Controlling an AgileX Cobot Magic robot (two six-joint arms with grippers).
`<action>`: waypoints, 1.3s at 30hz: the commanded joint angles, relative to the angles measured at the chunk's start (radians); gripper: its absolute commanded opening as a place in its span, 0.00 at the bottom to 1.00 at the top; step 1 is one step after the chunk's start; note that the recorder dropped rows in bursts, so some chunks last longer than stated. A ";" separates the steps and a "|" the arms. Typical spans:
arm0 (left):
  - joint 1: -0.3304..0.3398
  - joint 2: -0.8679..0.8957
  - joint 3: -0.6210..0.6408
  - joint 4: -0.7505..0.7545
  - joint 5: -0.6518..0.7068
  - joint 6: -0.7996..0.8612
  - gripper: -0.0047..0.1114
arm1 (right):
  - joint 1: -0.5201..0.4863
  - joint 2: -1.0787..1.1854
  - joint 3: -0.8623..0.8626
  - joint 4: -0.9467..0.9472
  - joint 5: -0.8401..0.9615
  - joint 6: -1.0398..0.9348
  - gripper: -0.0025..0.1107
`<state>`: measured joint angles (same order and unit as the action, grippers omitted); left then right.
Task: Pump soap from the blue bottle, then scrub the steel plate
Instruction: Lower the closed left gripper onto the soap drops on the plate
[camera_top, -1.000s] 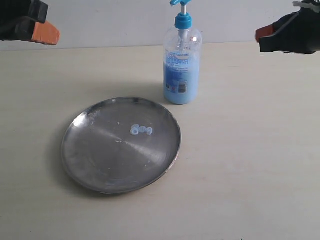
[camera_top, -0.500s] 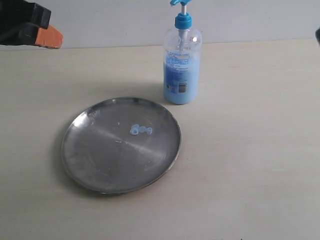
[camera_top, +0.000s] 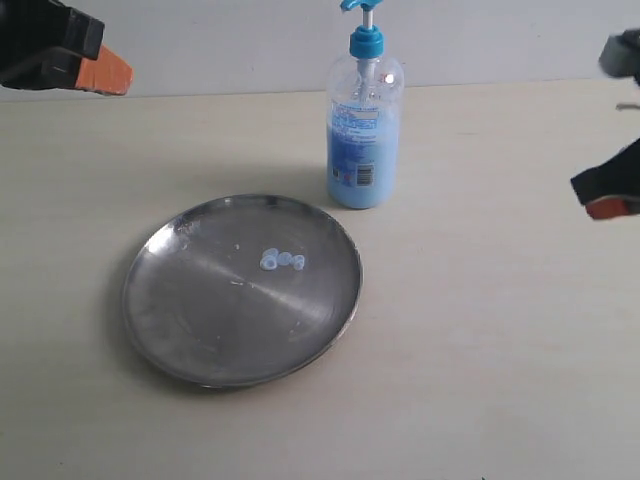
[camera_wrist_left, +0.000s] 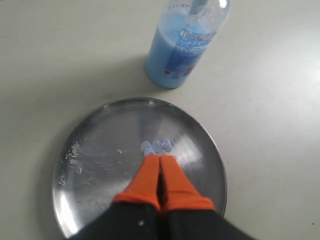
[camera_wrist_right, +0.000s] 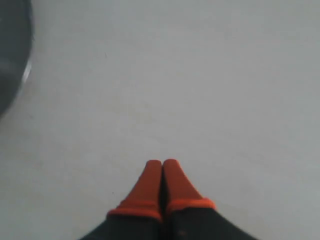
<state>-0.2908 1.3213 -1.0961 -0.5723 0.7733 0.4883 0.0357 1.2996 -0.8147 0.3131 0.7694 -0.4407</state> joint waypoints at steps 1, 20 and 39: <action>0.003 -0.006 0.003 -0.011 -0.012 0.009 0.04 | 0.000 -0.183 -0.010 0.053 -0.065 -0.030 0.02; -0.001 0.156 0.003 -0.015 -0.010 0.051 0.04 | 0.000 -0.762 0.126 0.104 -0.193 -0.003 0.02; -0.133 0.485 -0.020 -0.024 -0.125 0.102 0.04 | 0.105 -1.019 0.243 0.121 -0.220 -0.004 0.02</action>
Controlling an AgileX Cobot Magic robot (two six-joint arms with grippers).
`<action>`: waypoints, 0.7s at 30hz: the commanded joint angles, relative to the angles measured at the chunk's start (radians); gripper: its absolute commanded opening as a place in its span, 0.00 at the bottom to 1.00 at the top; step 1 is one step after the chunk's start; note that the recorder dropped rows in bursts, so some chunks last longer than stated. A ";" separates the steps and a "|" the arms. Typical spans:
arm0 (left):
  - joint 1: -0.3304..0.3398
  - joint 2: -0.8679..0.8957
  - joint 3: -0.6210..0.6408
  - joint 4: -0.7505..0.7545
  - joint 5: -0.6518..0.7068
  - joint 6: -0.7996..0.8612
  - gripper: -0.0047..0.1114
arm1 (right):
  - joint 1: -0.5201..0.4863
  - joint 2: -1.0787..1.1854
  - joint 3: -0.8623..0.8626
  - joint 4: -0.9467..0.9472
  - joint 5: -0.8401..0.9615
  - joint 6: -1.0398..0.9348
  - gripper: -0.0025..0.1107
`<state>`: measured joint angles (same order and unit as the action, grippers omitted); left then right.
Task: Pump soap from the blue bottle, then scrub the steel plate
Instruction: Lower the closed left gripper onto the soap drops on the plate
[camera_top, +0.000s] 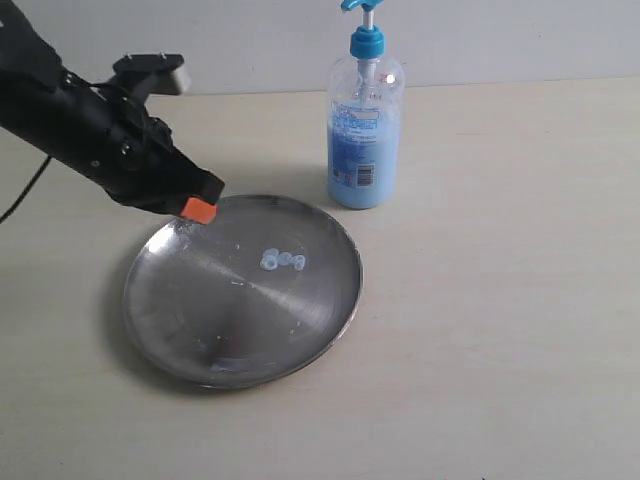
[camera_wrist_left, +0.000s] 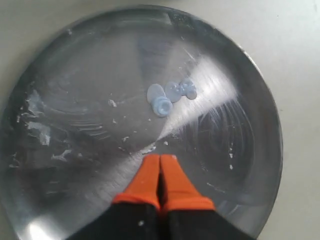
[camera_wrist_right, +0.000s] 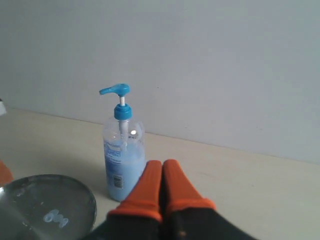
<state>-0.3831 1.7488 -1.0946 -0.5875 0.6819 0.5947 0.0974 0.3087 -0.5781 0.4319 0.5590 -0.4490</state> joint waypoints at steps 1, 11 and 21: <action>-0.051 0.074 -0.037 -0.008 -0.034 -0.009 0.04 | 0.056 -0.035 0.007 -0.002 -0.007 0.005 0.02; -0.130 0.277 -0.280 0.060 0.015 -0.150 0.04 | 0.078 -0.056 0.014 -0.043 0.001 0.058 0.02; -0.130 0.359 -0.339 0.142 0.091 -0.242 0.04 | 0.078 -0.065 0.014 -0.048 0.005 0.086 0.02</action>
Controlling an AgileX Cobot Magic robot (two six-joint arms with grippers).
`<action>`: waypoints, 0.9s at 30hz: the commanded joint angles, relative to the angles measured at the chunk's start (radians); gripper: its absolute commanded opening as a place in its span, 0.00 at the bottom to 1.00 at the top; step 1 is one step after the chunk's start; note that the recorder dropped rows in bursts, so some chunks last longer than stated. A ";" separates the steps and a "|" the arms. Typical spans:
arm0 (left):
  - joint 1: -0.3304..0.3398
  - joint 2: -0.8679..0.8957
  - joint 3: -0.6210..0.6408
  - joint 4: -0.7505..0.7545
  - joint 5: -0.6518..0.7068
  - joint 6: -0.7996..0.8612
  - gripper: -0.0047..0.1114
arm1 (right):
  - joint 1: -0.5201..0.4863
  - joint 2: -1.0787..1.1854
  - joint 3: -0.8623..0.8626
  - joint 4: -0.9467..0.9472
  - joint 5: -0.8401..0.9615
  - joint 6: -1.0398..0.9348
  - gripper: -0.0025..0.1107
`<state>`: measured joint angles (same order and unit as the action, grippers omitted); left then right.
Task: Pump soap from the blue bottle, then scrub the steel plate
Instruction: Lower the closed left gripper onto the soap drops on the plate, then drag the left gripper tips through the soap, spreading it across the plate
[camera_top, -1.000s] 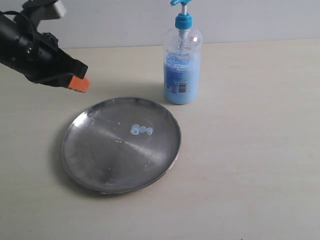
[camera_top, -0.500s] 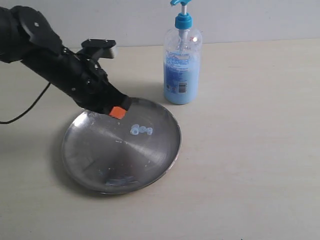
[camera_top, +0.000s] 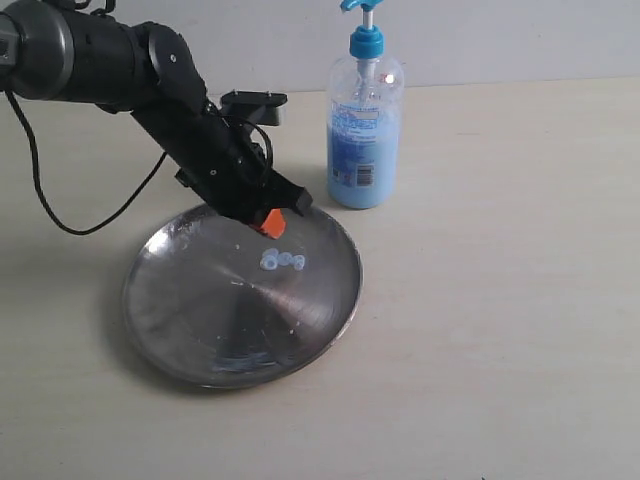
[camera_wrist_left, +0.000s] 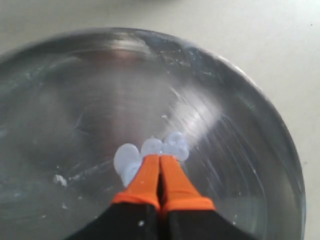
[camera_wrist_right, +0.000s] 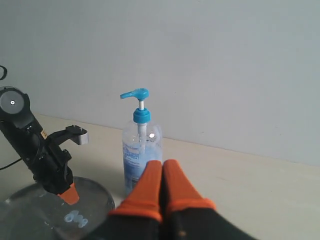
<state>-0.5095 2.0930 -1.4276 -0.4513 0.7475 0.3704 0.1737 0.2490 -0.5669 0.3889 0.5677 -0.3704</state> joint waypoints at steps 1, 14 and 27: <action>-0.003 0.026 -0.006 0.005 0.025 -0.026 0.04 | 0.002 -0.006 0.003 -0.005 -0.003 0.011 0.02; -0.003 0.065 -0.006 0.004 0.006 -0.042 0.04 | 0.002 -0.006 0.003 -0.007 -0.003 0.016 0.02; -0.003 0.084 -0.006 0.047 -0.005 -0.042 0.04 | 0.002 -0.006 0.003 -0.004 -0.001 0.016 0.02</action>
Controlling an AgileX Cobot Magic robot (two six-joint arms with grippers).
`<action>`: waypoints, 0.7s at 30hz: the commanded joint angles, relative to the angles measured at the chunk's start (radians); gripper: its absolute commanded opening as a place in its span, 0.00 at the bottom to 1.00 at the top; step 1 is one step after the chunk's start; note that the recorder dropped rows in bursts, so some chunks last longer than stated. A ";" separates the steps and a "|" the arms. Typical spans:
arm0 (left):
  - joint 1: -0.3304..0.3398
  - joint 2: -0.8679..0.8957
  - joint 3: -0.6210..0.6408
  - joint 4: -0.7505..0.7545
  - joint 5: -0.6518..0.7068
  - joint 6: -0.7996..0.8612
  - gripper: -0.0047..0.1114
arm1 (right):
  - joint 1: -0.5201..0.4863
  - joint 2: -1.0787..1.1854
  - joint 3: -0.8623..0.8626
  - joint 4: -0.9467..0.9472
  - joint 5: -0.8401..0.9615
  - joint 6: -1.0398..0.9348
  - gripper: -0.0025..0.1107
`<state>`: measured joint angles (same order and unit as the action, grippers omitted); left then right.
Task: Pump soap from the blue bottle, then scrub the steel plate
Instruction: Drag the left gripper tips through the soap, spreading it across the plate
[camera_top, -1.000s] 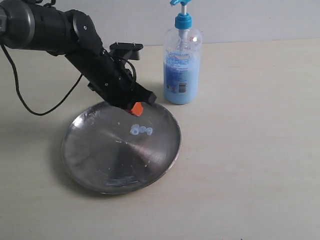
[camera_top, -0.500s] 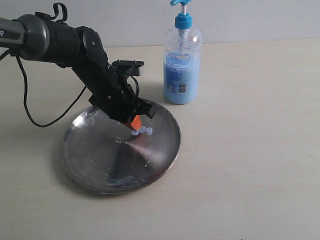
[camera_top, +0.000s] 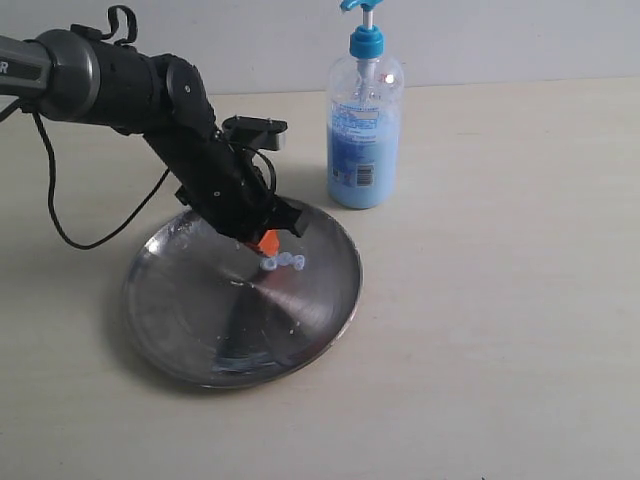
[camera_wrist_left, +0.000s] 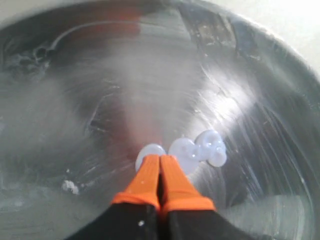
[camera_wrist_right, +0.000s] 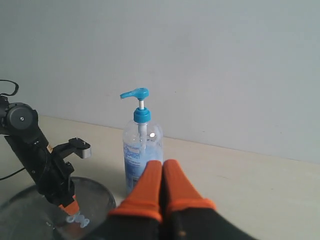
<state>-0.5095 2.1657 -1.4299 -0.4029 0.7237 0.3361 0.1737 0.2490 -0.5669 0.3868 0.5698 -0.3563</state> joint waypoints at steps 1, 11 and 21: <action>-0.003 0.014 -0.004 -0.001 0.028 -0.007 0.04 | 0.002 -0.006 0.003 -0.002 -0.004 0.002 0.02; -0.003 0.014 -0.004 -0.084 0.088 -0.007 0.04 | 0.002 -0.006 0.003 -0.002 -0.001 0.002 0.02; -0.003 0.044 -0.004 -0.132 -0.008 -0.005 0.04 | 0.002 -0.006 0.003 0.000 -0.001 0.002 0.02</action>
<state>-0.5095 2.1912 -1.4299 -0.5248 0.7346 0.3361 0.1737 0.2490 -0.5669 0.3868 0.5698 -0.3563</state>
